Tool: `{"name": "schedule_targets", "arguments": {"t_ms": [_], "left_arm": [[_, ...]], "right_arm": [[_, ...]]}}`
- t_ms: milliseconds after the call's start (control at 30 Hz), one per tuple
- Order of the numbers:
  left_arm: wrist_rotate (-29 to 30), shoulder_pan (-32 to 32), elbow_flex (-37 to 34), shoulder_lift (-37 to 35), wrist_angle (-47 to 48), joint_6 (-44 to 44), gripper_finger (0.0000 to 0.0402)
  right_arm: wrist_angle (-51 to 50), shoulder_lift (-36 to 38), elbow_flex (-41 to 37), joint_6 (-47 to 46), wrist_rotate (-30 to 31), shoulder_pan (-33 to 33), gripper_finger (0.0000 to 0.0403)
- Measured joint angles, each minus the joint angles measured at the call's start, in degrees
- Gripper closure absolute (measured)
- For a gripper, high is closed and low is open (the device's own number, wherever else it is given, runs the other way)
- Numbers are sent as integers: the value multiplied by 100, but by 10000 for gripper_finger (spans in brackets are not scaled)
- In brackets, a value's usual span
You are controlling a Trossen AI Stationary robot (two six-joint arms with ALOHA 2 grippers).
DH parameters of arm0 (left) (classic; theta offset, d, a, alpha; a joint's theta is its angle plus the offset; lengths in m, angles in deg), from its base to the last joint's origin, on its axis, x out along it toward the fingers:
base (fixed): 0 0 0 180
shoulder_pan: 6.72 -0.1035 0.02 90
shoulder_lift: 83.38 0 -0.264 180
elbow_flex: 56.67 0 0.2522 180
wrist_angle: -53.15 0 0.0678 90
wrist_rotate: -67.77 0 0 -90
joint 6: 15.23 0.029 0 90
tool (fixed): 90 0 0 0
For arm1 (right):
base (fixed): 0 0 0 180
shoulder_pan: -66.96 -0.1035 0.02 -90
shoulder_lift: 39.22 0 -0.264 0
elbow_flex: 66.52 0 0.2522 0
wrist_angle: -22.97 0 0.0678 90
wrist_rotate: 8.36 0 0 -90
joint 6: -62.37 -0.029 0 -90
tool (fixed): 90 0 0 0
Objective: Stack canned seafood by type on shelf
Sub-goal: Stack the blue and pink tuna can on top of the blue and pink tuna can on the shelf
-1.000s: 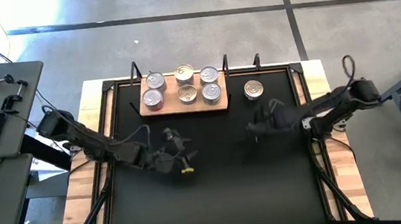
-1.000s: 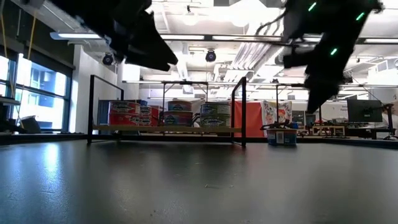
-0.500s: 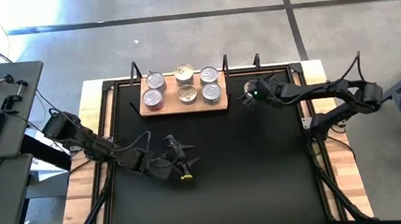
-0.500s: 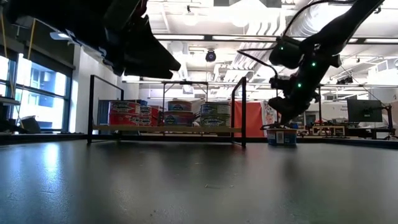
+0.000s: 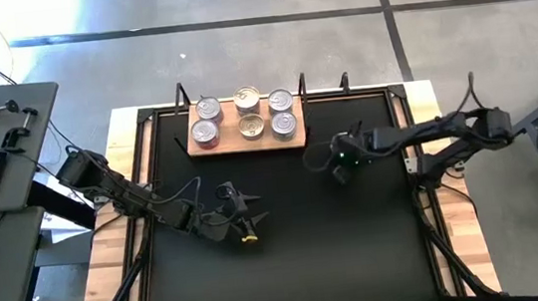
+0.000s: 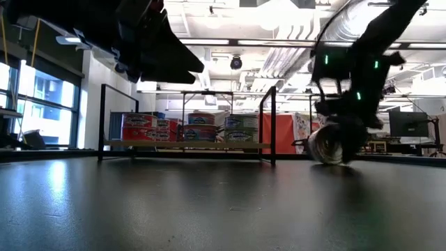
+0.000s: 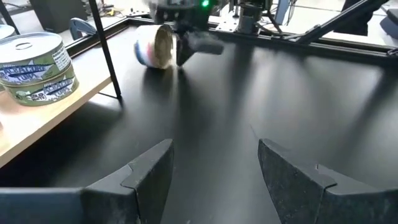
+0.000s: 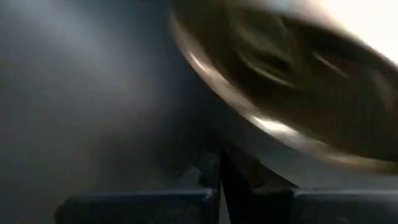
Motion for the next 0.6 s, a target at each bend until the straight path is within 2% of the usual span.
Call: {"name": "schedule_targets", "arguments": {"t_ms": [200, 333, 433, 600], "left_arm": [[-3, 8, 0, 0, -117, 15, 174], [-4, 9, 0, 0, -111, 15, 174], [-8, 9, 0, 0, -108, 21, 174], [-6, 9, 0, 0, -106, 29, 174]], "right_arm": [[392, 36, 23, -975, -506, -1590, 403], [939, 64, 104, -722, -559, -2635, 403], [841, 57, 252, -571, -259, -3236, 403], [71, 61, 586, -629, 778, -3707, 403]]}}
